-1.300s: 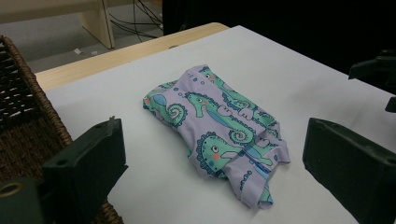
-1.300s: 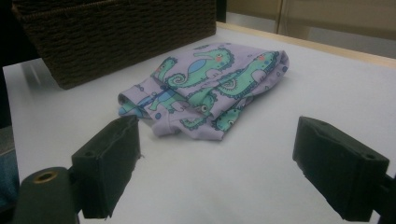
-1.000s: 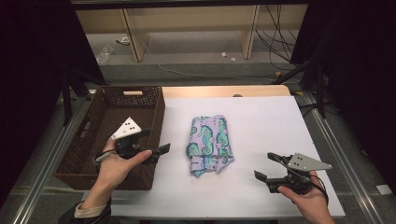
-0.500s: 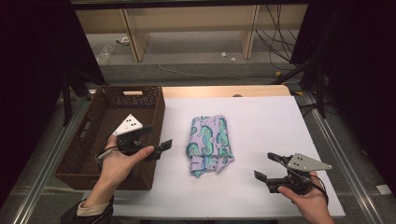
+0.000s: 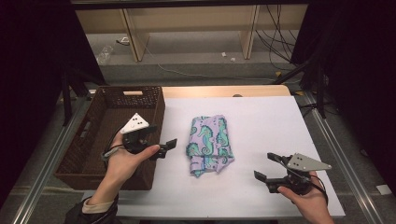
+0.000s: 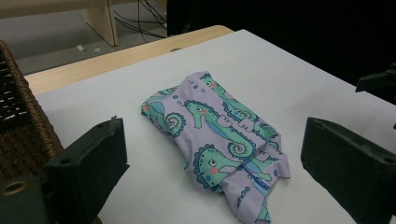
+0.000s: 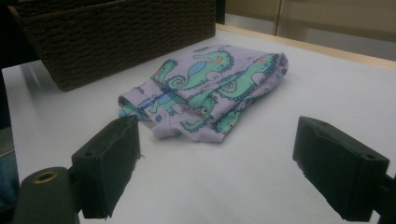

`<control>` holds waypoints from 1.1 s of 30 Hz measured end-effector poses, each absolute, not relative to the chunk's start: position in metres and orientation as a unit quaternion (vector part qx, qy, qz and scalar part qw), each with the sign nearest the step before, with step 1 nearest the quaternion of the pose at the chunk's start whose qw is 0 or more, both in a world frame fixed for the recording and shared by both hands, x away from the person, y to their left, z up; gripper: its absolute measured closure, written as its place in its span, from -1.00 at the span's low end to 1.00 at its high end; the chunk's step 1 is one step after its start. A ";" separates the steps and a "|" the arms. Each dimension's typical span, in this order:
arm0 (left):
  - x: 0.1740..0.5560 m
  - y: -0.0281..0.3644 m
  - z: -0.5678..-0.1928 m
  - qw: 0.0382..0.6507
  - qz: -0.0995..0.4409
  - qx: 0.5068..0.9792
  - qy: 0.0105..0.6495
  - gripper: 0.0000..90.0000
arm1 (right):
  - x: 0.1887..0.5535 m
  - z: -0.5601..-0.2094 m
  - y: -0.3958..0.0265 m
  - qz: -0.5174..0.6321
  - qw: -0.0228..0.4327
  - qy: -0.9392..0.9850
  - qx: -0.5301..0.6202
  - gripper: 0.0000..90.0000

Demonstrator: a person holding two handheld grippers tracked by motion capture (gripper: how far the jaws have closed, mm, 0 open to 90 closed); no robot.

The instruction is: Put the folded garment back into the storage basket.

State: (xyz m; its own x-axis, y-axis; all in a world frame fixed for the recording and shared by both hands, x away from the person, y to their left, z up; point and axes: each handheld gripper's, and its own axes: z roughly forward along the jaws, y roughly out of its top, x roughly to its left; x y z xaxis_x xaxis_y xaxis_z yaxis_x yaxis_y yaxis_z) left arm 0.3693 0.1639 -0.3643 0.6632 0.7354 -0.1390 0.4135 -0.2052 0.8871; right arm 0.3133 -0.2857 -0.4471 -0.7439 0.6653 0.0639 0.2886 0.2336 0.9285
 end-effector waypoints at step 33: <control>0.377 0.145 -0.361 0.496 0.158 0.764 0.380 -0.81 | 0.313 -0.447 -0.286 0.532 0.177 0.767 0.311 -0.65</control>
